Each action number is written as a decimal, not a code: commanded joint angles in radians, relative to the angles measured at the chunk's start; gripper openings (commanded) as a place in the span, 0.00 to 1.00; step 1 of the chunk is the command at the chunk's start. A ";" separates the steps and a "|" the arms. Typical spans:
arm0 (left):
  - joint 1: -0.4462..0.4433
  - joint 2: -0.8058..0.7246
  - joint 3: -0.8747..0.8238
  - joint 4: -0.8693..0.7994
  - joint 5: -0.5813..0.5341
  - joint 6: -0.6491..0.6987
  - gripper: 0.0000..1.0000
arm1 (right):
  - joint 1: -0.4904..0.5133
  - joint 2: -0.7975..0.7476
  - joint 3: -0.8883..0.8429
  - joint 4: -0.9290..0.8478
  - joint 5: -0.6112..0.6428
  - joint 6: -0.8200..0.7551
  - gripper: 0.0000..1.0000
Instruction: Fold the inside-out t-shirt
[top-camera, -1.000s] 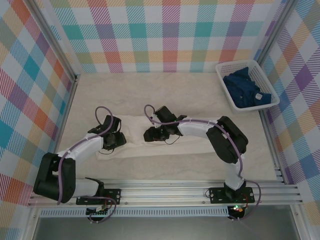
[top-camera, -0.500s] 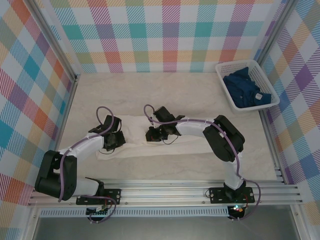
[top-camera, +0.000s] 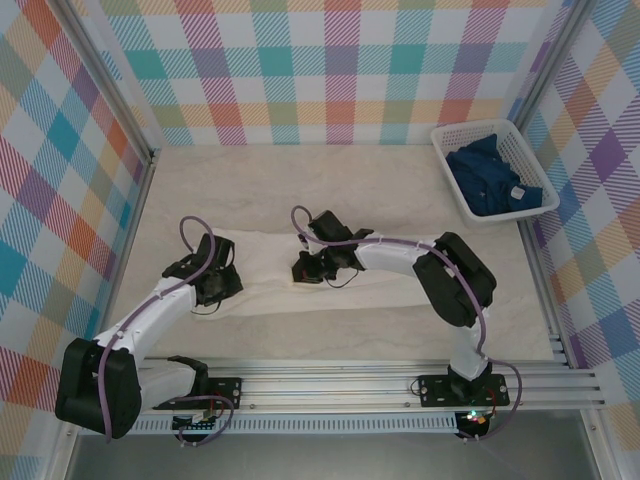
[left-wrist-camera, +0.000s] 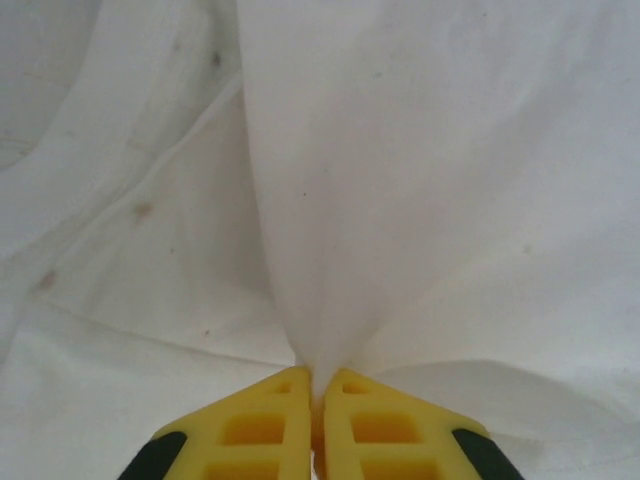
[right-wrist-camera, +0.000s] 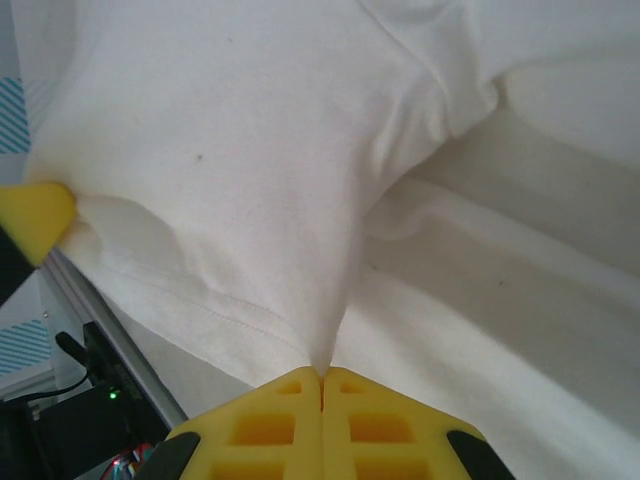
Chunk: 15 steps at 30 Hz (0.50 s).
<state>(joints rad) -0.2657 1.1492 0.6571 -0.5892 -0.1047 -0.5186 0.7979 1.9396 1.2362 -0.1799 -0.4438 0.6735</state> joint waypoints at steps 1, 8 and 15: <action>0.006 -0.017 -0.014 -0.065 0.009 -0.009 0.17 | -0.005 -0.017 -0.028 -0.031 -0.043 0.028 0.08; 0.004 -0.056 0.013 -0.084 -0.030 0.004 0.50 | -0.005 -0.014 -0.024 -0.117 -0.012 -0.032 0.25; 0.003 0.003 0.022 0.113 0.127 0.036 0.53 | 0.000 -0.062 0.018 -0.082 0.009 -0.143 0.29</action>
<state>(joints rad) -0.2657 1.1240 0.6590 -0.5755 -0.0650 -0.5068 0.7982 1.9301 1.2167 -0.2806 -0.4381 0.5987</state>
